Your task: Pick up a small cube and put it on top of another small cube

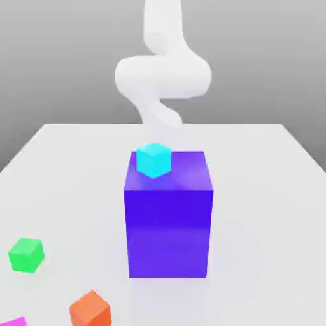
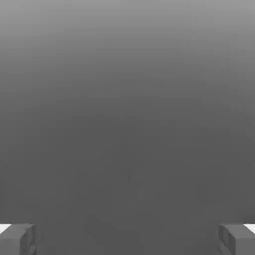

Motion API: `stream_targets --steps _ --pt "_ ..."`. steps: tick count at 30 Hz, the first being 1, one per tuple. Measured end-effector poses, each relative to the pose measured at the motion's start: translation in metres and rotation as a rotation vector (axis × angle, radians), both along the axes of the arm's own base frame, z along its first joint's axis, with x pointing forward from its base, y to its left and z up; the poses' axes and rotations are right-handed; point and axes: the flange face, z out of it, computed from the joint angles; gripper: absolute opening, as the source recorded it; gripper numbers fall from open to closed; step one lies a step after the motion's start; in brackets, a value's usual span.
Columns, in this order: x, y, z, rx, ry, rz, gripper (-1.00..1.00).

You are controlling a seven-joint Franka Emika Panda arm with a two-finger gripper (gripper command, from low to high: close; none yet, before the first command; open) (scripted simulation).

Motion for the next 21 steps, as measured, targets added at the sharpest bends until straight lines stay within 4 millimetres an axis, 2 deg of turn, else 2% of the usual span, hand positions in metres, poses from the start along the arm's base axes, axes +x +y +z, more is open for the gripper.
stream_targets --steps 5,11,16,21 --pt "0.060 -0.029 -0.053 0.064 0.111 -0.147 0.00" --pt "0.117 -0.071 -0.129 0.139 0.235 -0.324 0.00" --pt "0.151 -0.111 -0.203 0.202 0.334 -0.476 0.00" --pt "0.170 -0.158 -0.283 0.269 0.429 -0.640 0.00"
